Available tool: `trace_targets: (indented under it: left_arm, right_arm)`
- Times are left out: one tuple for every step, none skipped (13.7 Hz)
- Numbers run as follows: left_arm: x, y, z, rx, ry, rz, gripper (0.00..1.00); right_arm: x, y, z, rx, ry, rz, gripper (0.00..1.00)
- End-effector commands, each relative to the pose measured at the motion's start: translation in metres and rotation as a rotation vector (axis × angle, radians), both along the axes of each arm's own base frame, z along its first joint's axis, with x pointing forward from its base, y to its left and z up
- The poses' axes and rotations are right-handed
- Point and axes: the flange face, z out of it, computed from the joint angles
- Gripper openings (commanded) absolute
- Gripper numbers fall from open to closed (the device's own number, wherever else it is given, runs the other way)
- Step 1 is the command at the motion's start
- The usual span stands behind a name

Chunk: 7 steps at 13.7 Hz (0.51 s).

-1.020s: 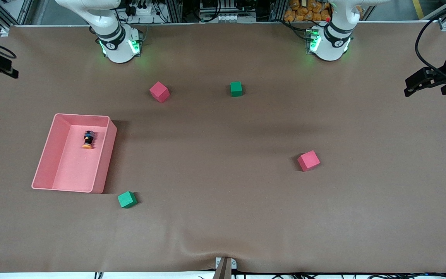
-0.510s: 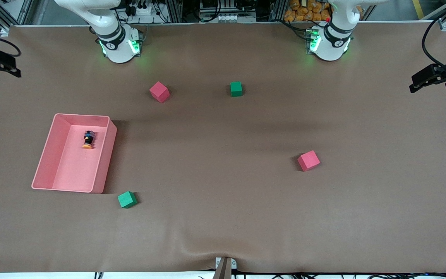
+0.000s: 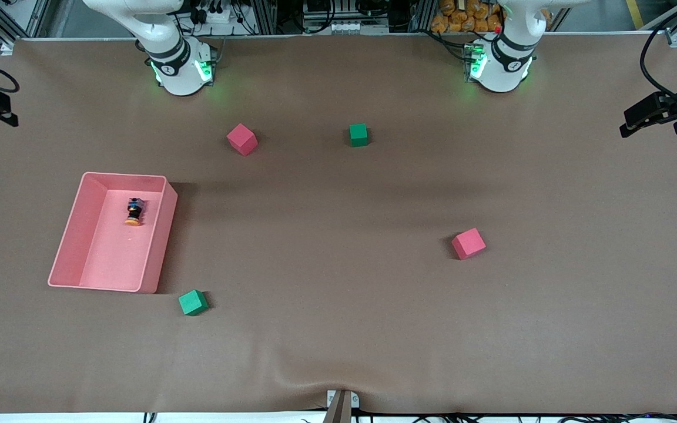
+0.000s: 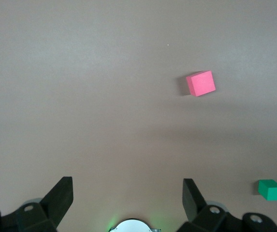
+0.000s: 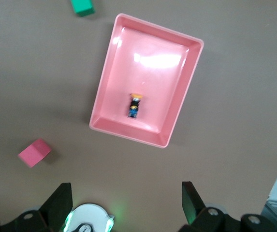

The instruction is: Place and upright button with both arms

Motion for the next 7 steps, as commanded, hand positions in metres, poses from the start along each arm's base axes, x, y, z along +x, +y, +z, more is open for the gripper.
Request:
trace_targets:
  left_arm:
    - [0.001, 0.005, 0.001, -0.018, -0.014, -0.005, 1.00]
    - [0.001, 0.005, 0.001, -0.018, -0.017, -0.005, 1.00]
    - [0.001, 0.005, 0.000, -0.018, -0.016, -0.005, 1.00]
    - [0.000, 0.009, -0.002, -0.018, -0.011, 0.003, 1.00]
    - [0.000, 0.014, -0.001, -0.018, -0.013, 0.010, 1.00]
    - [0.000, 0.017, 0.000, -0.018, -0.014, 0.015, 1.00]
    - [0.001, 0.018, -0.001, -0.018, -0.016, 0.017, 1.00]
  right_arm:
    - [0.028, -0.016, -0.077, -0.026, 0.053, 0.006, 1.00]
    - [0.033, -0.017, -0.116, -0.022, 0.064, 0.008, 1.00]
    - [0.036, -0.018, -0.153, -0.018, 0.061, 0.013, 1.00]
    - [0.037, -0.022, -0.186, -0.002, 0.048, 0.006, 1.00]
    - [0.038, -0.025, -0.214, 0.014, 0.036, 0.004, 1.00]
    - [0.041, -0.029, -0.239, 0.015, 0.042, 0.005, 1.00]
    - [0.041, -0.031, -0.261, 0.020, 0.065, 0.009, 1.00]
